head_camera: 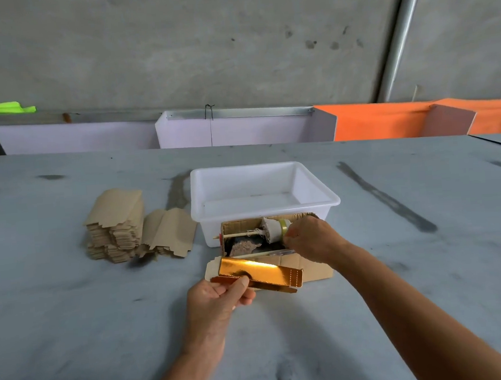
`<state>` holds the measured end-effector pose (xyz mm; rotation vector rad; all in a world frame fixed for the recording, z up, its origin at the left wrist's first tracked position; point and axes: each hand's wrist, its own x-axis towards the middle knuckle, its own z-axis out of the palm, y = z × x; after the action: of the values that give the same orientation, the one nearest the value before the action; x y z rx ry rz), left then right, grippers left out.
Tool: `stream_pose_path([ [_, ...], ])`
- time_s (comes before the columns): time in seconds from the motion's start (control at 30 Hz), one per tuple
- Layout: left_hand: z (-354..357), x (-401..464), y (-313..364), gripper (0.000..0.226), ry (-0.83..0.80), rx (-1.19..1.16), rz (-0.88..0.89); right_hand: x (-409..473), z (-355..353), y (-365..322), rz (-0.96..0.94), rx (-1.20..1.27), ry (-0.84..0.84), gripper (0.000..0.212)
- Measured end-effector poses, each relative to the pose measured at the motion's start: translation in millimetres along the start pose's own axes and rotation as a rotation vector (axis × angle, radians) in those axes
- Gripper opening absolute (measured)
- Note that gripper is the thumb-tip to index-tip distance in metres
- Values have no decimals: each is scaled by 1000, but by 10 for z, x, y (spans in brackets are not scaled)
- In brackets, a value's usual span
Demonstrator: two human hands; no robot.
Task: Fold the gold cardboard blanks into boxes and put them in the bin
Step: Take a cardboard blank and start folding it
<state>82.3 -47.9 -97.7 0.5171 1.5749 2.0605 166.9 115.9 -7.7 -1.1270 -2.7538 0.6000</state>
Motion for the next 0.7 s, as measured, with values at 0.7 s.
stream_pose_path([
  [0.7, 29, -59, 40, 3, -18, 7, -15, 85, 43, 31, 69, 221, 196, 17],
])
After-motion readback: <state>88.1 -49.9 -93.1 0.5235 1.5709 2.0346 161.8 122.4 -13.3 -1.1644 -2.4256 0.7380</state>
